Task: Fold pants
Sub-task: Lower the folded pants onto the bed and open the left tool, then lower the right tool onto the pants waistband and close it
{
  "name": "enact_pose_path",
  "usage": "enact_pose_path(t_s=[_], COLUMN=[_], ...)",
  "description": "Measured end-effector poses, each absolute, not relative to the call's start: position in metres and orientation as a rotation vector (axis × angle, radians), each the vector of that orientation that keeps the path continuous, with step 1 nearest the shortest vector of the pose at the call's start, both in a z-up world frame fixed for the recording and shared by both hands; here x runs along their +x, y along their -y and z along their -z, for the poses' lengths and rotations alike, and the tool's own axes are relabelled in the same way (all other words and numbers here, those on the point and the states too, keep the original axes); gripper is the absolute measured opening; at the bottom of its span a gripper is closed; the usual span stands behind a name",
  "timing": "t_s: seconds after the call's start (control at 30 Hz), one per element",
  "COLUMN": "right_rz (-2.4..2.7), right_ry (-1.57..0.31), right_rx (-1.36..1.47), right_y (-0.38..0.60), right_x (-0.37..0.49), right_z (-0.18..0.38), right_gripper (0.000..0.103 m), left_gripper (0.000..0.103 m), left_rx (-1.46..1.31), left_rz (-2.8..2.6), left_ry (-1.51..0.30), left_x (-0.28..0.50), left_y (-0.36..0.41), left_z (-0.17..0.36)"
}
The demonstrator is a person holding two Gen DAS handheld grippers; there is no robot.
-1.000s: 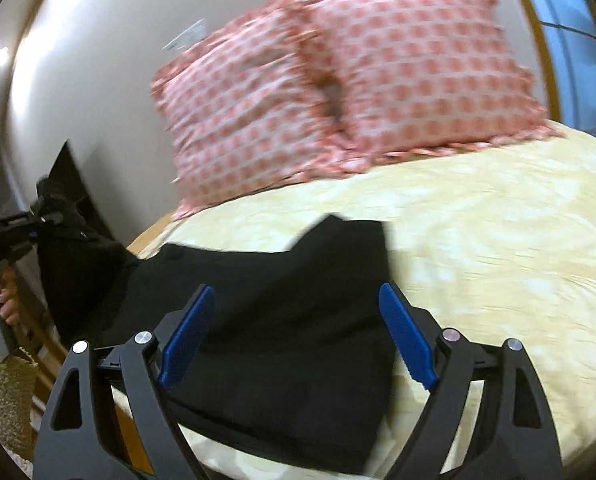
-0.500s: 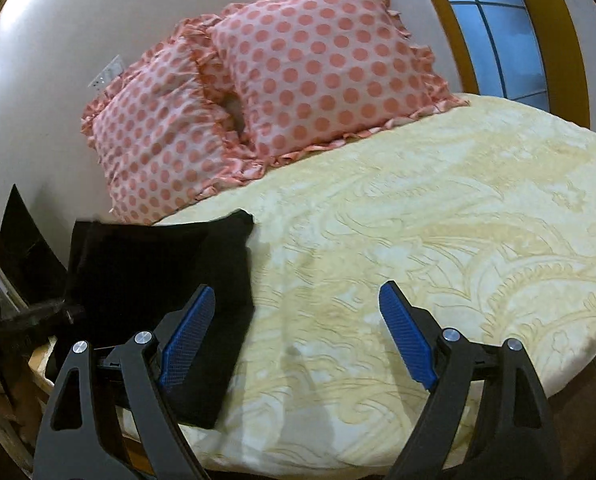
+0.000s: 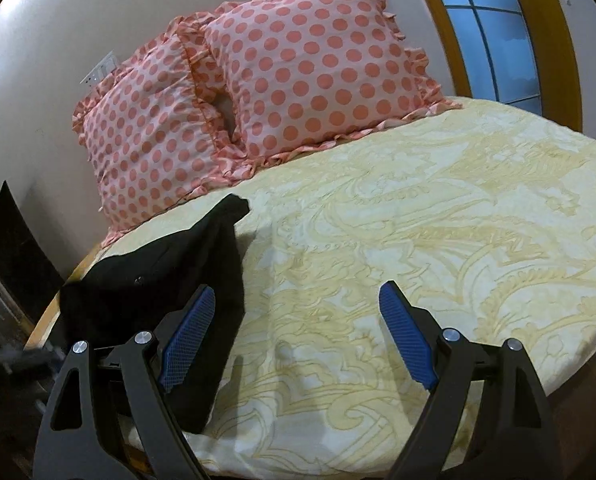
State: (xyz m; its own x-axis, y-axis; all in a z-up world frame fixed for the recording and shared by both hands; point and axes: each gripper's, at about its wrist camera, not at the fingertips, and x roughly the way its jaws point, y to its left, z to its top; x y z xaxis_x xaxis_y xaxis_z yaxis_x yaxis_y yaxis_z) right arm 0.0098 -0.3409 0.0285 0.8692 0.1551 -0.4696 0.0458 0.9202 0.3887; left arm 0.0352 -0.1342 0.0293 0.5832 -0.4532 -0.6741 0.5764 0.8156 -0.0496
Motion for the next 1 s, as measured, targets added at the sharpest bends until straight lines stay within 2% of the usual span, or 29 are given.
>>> enact_pose_path(t_s=[0.13,0.2,0.23,0.27,0.3,0.37,0.53,0.63,0.8,0.87,0.93,1.0], right_rz=[-0.050,-0.055,-0.060,-0.071,-0.101,-0.184,-0.386,-0.445,-0.433,-0.439,-0.460,-0.489], right_ry=[-0.479,-0.451,-0.435,-0.418,-0.396,-0.395,-0.447,-0.481,-0.713,-0.710,-0.720,-0.687], right_rx=[0.386,0.372,0.367,0.365,0.368,0.366,0.253,0.209,0.129,0.072,0.094,0.229], right_y=[0.343,0.341,0.340,0.339,0.336,0.324,0.266,0.243,0.225,0.220,0.223,0.245], right_x=[0.008,0.006,0.005,0.004,0.003,0.007,0.020,0.025,0.041,0.035,0.037,0.047], right_z=[-0.043,-0.053,-0.058,-0.063,-0.069,-0.075,-0.079,-0.073,-0.034,-0.035,-0.043,-0.059], right_gripper=[0.086,0.086,0.086,0.086,0.086,0.086,0.086,0.086,0.086,0.086,0.086,0.086], left_gripper=[0.021,0.045,0.054,0.071,0.082,0.084,0.084,0.094,0.095,0.095,0.095,0.096], left_rx=[0.105,0.032,-0.003,-0.036,-0.066,-0.110,-0.126,-0.044,-0.002,0.026,0.048,0.033], left_rz=[0.635,0.669,0.666,0.644,0.593,0.430,0.318,0.271,0.243,0.246,0.245,0.260], left_ry=[-0.722,-0.719,-0.701,-0.668,-0.623,-0.553,-0.593,-0.585,-0.659,-0.627,-0.602,-0.581], left_x=[0.032,0.026,0.024,0.022,0.019,0.020,0.031,0.031,0.039,0.031,0.026,0.024], left_y=[0.113,0.091,0.076,0.063,0.047,0.012,-0.010,-0.004,-0.006,-0.005,-0.004,-0.007], left_z=[-0.038,-0.050,-0.056,-0.062,-0.068,-0.072,-0.056,-0.046,-0.012,-0.007,-0.002,0.000])
